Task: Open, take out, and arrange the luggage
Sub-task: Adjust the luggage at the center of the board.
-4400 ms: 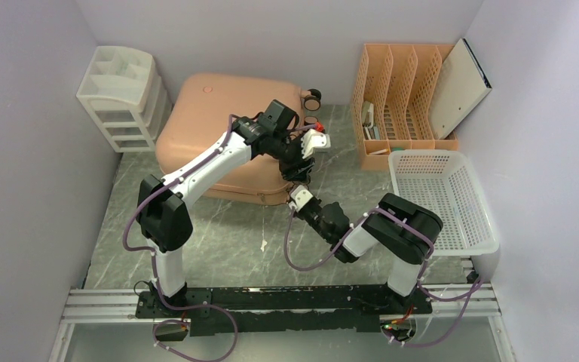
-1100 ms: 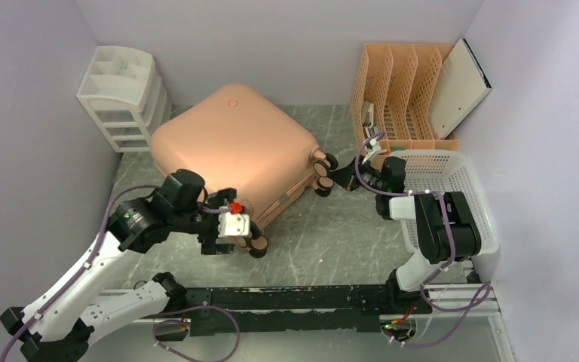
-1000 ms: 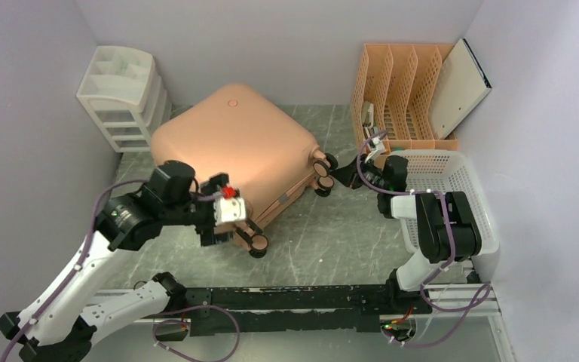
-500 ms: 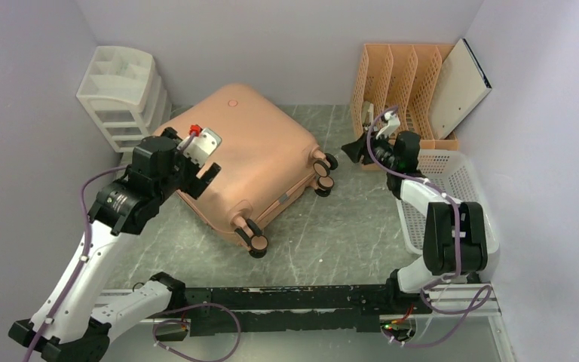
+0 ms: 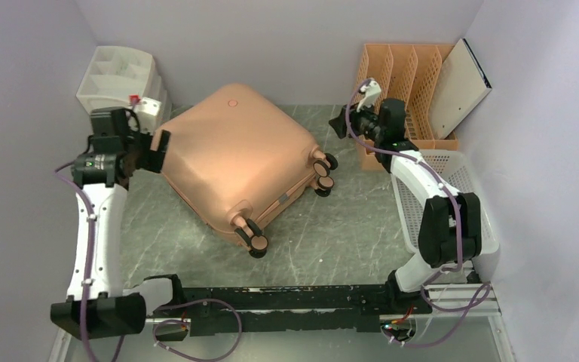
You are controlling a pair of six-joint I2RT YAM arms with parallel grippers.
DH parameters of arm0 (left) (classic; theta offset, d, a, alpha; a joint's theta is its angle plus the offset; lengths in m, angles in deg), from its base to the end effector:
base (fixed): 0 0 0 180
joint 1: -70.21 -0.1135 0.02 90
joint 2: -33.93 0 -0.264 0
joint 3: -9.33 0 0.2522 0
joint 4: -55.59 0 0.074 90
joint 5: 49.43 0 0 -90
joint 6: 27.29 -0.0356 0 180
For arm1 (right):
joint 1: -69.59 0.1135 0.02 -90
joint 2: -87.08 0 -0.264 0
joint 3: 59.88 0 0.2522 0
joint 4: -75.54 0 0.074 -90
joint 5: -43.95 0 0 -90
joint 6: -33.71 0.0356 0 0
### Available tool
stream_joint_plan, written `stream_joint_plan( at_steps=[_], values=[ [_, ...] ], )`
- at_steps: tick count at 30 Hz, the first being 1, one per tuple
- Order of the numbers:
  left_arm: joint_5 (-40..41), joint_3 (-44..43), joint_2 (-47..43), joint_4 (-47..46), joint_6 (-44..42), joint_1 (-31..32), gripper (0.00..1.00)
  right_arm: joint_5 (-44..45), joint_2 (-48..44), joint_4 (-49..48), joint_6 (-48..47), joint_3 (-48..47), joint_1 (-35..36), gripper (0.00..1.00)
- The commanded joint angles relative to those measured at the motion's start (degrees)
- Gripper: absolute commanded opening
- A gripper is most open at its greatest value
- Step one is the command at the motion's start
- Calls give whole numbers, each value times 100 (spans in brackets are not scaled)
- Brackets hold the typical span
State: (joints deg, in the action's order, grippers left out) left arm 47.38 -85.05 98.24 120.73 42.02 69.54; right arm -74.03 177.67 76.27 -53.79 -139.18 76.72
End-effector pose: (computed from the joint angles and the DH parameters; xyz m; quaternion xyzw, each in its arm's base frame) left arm 0.2132 0.0067 0.4149 0.1270 0.8770 0.1371 0.4427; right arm 0.3682 0.0629 0.3062 -0.1824 0.7474 0.2385 0.5926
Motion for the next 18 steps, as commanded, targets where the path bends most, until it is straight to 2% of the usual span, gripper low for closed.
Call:
stream_joint_plan(
  at_steps=[1,3,5,10,15,18],
  values=[
    [-1336,-210,241,199,-321,-1332,97,795,112,603,-611,-403,431,62],
    [-1687,-4,326,180,-530,-1803,97,907,94,600,-614,-388,516,62],
    [-1734,303,326,76,-638,-1972,97,989,59,547,-558,-315,548,62],
    [-1541,1151,177,-607,-717,-1975,97,958,52,539,-577,-156,549,62],
    [-1559,1398,459,-891,-662,-1945,97,923,93,691,-729,-65,549,63],
    [-1437,1429,675,-1081,-543,-1696,97,770,108,723,-804,16,544,63]
  ],
)
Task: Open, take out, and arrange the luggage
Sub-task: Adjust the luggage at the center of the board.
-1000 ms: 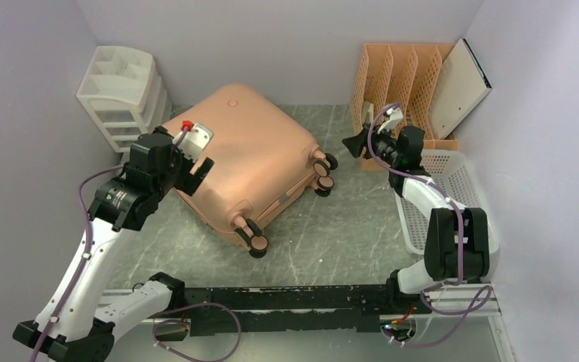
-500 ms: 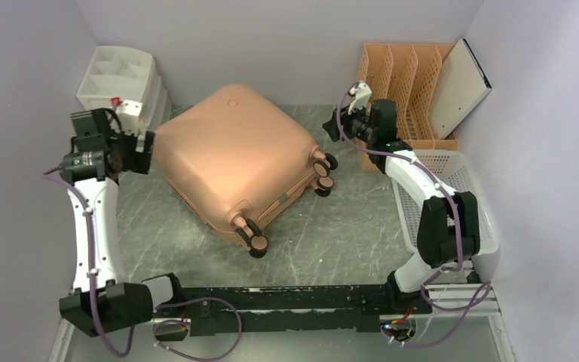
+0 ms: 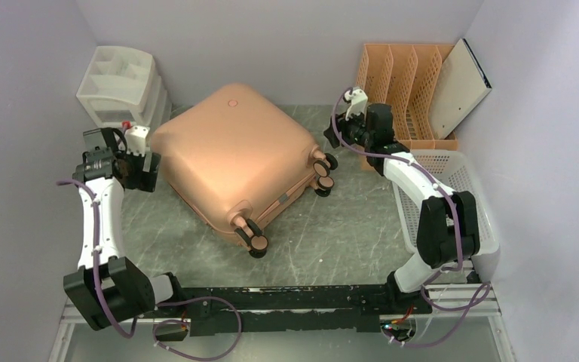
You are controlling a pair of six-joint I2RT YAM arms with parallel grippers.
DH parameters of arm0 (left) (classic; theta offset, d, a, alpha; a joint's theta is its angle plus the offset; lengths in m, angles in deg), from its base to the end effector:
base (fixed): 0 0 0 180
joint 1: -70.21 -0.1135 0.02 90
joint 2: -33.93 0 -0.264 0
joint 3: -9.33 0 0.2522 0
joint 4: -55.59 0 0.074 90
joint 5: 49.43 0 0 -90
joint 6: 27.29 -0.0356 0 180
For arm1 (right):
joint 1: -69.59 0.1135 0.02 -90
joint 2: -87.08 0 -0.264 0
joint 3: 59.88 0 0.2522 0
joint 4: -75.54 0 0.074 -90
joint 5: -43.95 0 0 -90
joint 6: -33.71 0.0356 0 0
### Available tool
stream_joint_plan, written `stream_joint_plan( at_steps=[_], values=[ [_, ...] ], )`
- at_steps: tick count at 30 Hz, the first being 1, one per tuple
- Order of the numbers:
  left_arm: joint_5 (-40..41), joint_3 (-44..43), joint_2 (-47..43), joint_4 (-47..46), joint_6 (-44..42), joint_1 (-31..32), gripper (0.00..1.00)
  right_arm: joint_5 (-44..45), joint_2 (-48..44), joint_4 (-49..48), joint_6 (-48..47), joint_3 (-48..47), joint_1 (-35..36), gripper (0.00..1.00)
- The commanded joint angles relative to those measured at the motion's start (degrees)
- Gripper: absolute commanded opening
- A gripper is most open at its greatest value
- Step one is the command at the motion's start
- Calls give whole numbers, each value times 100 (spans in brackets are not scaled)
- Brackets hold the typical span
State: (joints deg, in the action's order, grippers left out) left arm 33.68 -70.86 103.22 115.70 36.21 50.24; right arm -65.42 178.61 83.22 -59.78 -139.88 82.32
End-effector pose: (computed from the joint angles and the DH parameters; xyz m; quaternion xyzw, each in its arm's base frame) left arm 0.2324 0.0799 0.3253 0.0742 0.9329 0.0855 0.3419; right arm 0.3639 0.0943 0.2916 -0.2098 0.7818 0.1827 0.5581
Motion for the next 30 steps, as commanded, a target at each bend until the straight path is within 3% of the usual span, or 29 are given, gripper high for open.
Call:
stream_joint_plan(
  at_steps=[1,11,21,27,30],
  values=[
    [16,29,233,-662,93,385,97,-164,22,58,-227,106,-10,63],
    [1130,-294,972,-1130,744,2218,97,-714,-248,514,-661,400,-16,63],
    [1481,-1835,2511,-1195,1206,2966,97,-773,-904,710,-957,1095,-17,63],
    [1503,-3954,4024,-268,1381,3008,97,-1069,-1221,671,-1067,1445,196,63],
    [1313,-4468,4021,-101,1437,2902,97,-1153,-1439,628,-1251,1709,436,63]
  ],
)
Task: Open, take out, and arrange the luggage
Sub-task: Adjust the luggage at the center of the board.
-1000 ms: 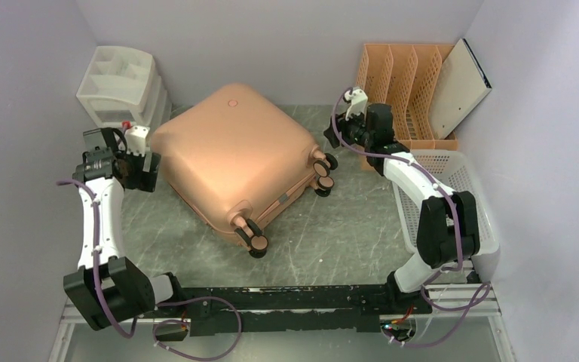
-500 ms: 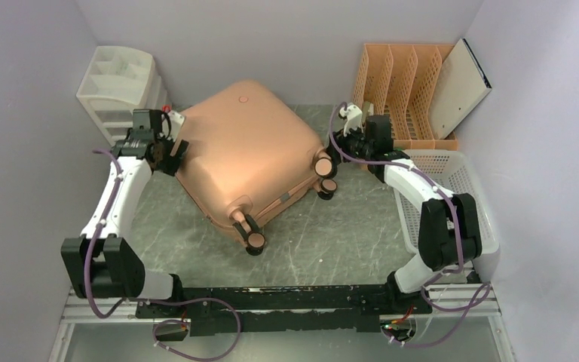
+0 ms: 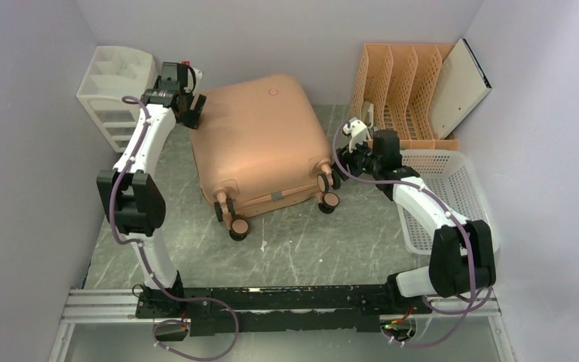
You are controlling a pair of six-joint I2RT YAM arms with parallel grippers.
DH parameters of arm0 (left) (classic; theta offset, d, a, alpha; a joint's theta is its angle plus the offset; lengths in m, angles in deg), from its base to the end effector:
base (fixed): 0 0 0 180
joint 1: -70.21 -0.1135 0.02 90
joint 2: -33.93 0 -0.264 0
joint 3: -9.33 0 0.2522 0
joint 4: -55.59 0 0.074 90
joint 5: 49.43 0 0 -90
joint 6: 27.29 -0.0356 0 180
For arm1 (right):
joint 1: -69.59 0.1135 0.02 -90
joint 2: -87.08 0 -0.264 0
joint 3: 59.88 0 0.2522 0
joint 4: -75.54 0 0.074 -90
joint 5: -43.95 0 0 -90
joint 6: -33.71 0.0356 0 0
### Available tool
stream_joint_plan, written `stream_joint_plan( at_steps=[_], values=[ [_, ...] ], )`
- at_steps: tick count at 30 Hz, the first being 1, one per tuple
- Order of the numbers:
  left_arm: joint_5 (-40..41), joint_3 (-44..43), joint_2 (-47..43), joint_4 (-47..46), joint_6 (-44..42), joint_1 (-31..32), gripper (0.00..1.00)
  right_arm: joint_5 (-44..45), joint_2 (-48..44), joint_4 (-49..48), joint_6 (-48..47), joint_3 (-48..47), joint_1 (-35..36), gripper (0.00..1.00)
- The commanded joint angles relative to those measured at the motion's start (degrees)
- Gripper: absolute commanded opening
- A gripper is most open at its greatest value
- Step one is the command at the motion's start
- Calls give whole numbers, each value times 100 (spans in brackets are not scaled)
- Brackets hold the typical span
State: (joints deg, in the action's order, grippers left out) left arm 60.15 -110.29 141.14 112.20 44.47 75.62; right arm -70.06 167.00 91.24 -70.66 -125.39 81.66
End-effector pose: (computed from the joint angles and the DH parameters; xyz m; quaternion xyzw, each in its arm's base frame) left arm 0.4208 -0.0279 0.3449 0.1213 0.9021 0.1985 0.3636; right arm 0.3003 0.0790 0.2572 -0.2949 0.8013 0.1704 0.4918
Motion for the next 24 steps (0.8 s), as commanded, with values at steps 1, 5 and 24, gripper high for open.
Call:
stream_joint_plan(
  at_steps=[1,5,24],
  values=[
    [-1505,-539,91,208,636,292,97,-742,-349,-176,-204,362,552,63],
    [-1786,-454,-591,324,517,96,97,-1127,-497,-414,-171,585,619,63],
    [-2769,2681,-4016,1425,-482,439,97,-1118,-336,-460,126,541,541,69]
  ],
)
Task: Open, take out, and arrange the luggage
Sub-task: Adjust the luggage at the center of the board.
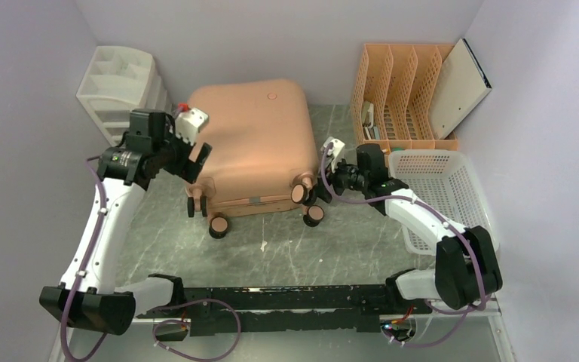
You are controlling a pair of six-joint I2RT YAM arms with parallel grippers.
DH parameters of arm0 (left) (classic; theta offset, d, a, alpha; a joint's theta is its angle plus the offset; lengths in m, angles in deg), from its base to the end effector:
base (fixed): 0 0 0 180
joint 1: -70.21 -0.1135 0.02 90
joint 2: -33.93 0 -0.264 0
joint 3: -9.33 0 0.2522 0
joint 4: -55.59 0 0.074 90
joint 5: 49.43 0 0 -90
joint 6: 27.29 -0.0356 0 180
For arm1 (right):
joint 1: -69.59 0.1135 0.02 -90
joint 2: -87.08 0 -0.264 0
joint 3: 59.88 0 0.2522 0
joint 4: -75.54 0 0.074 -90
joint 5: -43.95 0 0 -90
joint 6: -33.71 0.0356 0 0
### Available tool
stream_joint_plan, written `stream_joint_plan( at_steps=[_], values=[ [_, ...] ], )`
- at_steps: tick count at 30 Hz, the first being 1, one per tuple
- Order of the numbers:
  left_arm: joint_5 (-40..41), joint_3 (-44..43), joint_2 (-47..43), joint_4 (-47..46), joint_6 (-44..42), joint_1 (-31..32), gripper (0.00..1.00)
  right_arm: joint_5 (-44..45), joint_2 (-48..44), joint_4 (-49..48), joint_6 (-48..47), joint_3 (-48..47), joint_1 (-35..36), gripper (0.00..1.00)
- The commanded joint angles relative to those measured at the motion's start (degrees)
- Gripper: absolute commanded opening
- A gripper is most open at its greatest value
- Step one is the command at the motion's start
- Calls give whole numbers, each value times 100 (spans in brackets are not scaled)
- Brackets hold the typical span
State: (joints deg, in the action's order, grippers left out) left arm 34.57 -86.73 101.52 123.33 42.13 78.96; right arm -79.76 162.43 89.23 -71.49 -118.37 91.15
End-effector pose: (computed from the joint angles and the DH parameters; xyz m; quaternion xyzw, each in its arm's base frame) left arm 0.2226 -0.0380 0.4085 0.2501 0.8673 -0.0030 0.4304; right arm 0.2567 0.1227 0.2431 -0.3985 0.7434 0.2777 0.4598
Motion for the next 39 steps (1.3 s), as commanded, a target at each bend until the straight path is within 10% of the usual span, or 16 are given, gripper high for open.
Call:
stream_joint_plan(
  at_steps=[1,31,39],
  values=[
    [-183,426,-95,341,-267,121,97,-34,56,-194,140,-155,-495,69],
    [-618,1222,-464,688,-236,334,97,750,-340,-406,326,89,-1128,79],
    [-607,1388,-327,423,-123,421,97,678,-428,-835,383,404,-1145,100]
  ],
)
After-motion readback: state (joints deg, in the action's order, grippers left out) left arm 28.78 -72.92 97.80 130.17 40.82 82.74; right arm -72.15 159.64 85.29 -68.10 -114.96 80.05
